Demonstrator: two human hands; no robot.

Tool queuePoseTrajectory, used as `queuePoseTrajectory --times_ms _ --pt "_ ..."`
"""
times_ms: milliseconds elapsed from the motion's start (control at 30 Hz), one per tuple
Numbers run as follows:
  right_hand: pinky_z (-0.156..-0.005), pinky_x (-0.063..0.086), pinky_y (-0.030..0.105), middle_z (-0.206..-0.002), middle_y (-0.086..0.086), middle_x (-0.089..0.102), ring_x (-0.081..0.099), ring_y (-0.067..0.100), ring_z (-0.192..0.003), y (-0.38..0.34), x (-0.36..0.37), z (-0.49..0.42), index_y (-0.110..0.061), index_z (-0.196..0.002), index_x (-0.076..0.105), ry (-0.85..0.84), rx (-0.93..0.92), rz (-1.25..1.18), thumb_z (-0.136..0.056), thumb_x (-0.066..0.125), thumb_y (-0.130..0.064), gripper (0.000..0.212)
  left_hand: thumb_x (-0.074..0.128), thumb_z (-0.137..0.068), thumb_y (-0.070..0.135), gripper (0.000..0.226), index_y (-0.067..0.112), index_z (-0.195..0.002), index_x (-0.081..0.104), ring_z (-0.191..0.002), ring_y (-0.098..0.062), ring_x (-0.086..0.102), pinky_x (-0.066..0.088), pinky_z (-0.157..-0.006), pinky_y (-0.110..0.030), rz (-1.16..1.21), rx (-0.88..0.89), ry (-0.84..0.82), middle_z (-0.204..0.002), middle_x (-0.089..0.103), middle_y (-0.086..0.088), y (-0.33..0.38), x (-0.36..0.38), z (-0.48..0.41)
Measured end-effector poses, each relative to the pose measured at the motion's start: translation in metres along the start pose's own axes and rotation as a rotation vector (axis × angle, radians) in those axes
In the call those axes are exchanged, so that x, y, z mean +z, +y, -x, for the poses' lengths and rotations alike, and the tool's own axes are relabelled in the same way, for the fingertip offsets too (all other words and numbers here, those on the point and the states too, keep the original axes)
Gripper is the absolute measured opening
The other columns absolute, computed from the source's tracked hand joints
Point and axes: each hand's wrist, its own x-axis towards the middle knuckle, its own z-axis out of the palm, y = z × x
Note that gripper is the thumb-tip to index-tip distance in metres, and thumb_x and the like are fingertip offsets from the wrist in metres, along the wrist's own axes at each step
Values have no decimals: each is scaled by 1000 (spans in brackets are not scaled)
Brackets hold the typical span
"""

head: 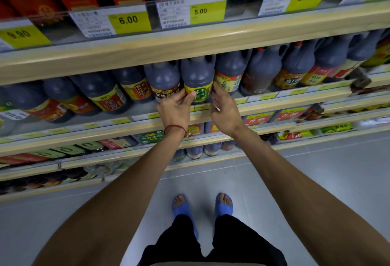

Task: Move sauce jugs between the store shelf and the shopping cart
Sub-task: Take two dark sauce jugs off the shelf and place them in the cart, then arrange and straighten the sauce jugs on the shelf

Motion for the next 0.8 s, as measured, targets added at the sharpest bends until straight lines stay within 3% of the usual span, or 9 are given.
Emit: queuePoseTrajectory --times_ms 133,233,367,400,433,500,633,733,800 --pt "-99 51 34 -143 6 56 57 38 -124 3 -5 0 -23 -156 38 -52 -11 -28 -78 43 5 83 84 -82 24 19 24 -101 80 -94 -5 74 60 -89 -33 -30 18 12 -95 77 14 -1 3 8" --pt "-105 51 41 -152 2 49 56 31 -125 0 -9 5 -19 -160 32 -89 12 -64 -81 46 10 86 78 -87 26 17 38 -92 68 -89 -7 74 61 -85 -41 -108 44 10 -76 66 40 3 6 13" --pt "-105 44 25 -154 2 43 49 7 -136 3 -20 8 -5 -161 25 -155 51 -155 -86 41 29 84 76 -89 20 9 15 -97 80 -82 5 67 60 -87 -41 -92 7 113 -82 69 30 6 13 19" --pt "-110 37 20 -153 0 43 44 5 -137 4 -21 7 -5 -161 25 -171 52 -166 -85 39 30 85 75 -90 22 10 16 -96 79 -83 4 66 59 -86 -41 -117 26 121 -83 68 30 7 14 21" --pt "-92 49 10 -151 -4 43 40 4 -137 5 -22 6 -6 -161 24 -178 47 -165 -85 38 31 86 73 -90 25 7 21 -94 76 -84 3 64 59 -86 -41 -144 50 113 -80 66 35 9 13 22" --pt "-91 37 0 -151 -7 42 37 8 -143 9 -22 2 -8 -162 23 -185 32 -162 -85 40 29 87 70 -90 28 12 36 -97 66 -82 4 63 58 -87 -39 -168 56 94 -77 62 46 12 13 23" --pt "-102 41 7 -156 5 45 41 21 -148 9 -25 7 -5 -158 34 -101 27 -172 -92 44 22 72 76 -84 20 11 22 -95 78 -84 2 70 60 -89 -40 -92 -45 167 -80 74 25 14 19 29" --pt "-107 50 26 -146 13 56 56 25 -134 10 -34 17 -1 -149 49 145 1 -154 -93 46 16 58 68 -87 7 24 7 -110 75 -80 4 69 59 -82 -23 -102 -48 204 -91 77 -3 18 23 45" --pt "-102 53 29 -140 12 59 59 21 -127 16 -43 20 -2 -146 51 268 3 -135 -94 50 10 53 64 -89 4 23 6 -110 74 -78 9 66 56 -75 -15 -142 29 140 -89 74 1 21 29 56"
